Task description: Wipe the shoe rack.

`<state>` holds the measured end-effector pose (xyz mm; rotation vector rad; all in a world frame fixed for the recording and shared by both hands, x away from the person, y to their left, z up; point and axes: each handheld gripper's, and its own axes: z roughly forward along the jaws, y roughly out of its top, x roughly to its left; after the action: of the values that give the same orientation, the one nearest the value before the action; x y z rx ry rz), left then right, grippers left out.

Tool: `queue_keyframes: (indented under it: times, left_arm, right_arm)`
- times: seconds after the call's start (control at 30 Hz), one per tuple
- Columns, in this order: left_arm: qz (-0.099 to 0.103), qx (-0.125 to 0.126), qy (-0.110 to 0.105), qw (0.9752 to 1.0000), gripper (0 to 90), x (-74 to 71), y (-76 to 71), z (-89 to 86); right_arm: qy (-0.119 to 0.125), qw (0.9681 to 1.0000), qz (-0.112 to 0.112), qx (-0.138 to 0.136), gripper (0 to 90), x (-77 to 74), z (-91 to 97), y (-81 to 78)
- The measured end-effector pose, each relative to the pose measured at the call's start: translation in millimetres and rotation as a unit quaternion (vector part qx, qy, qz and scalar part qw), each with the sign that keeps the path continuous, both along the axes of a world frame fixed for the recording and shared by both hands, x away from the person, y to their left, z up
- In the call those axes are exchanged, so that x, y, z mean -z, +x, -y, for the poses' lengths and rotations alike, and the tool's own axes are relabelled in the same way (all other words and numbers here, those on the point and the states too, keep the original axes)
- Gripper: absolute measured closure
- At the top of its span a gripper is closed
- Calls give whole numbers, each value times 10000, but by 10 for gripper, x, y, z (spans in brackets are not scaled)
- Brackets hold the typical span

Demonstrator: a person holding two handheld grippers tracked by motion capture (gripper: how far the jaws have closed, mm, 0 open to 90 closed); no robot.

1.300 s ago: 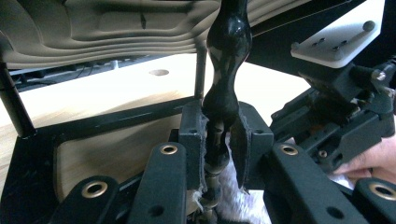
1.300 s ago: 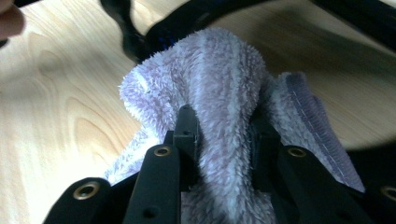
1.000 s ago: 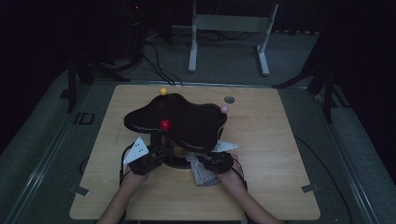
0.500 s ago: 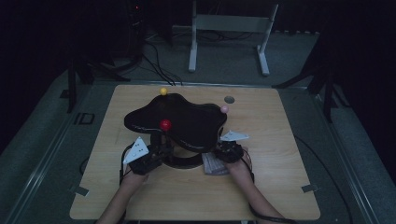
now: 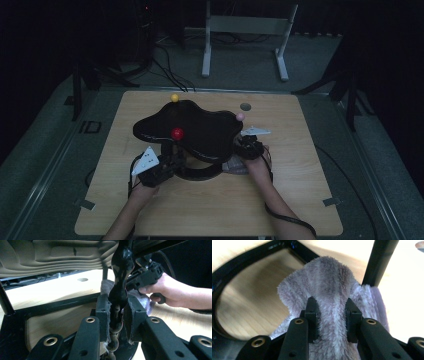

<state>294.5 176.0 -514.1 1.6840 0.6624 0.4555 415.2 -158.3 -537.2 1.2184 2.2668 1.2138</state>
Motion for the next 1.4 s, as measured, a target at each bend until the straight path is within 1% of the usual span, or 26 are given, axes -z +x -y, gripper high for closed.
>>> queue_keyframes:
  times: [0.07,0.1,0.17,0.2,0.23,0.27,0.3,0.37,0.4,0.47,0.53,0.67,0.73,0.87,0.93,1.1,1.2,1.4]
  left_arm:
    - [2,6,-13,10000,755,2,1,2]
    - [1,12,-5,10000,755,1,2,4]
    - [0,9,-3,10000,755,0,-1,7]
    - [0,9,-3,10000,755,0,-1,7]
    - [0,9,-5,10000,755,1,-4,7]
    - [1,8,-1,10000,755,1,-5,7]
    - [-4,7,-14,10000,755,2,-5,7]
    - [-3,2,-18,10000,754,3,-6,8]
    - [-5,3,-16,10000,755,2,-7,8]
    - [-9,1,-7,10000,755,-1,-9,11]
    - [-8,-4,-11,10000,755,0,-10,11]
    - [-12,-10,1,10000,755,-3,-11,13]
    - [-9,-10,-8,10000,755,-1,-11,13]
    - [-13,-9,-8,10000,755,-2,-11,14]
    - [-13,-8,-13,10000,755,0,-11,12]
    - [-14,-19,-1,10000,755,-3,-13,15]
    - [-16,-18,5,10000,755,-6,-12,16]
    - [-19,-12,5,10000,755,-6,-11,15]
  right_arm:
    - [-2,10000,59,11,703,-29,-15,19]
    - [-10,10000,48,11,703,-31,-23,31]
    - [-103,9999,-76,-43,703,1,-49,56]
    - [-103,9999,-76,-43,703,1,-49,56]
    - [-90,9999,-98,-59,703,33,-63,49]
    - [-27,9999,-117,-68,703,67,-61,15]
    - [-73,9999,-59,-126,703,70,-65,-42]
    - [-46,9999,-62,-145,703,75,-66,-68]
    - [-43,9997,-23,-241,703,85,-70,-138]
    - [4,9994,6,-338,703,100,-71,-230]
    - [-33,9989,68,-464,703,108,-89,-338]
    - [-47,9979,121,-632,702,117,-132,-504]
    - [-32,9975,148,-689,702,123,-164,-582]
    - [-94,9960,201,-865,701,123,-254,-712]
    - [-92,9954,216,-931,701,123,-298,-753]
    - [-151,9927,276,-1168,701,122,-461,-840]
    - [-102,9925,262,-1187,701,123,-537,-871]
    - [-28,9910,252,-1318,701,107,-657,-916]
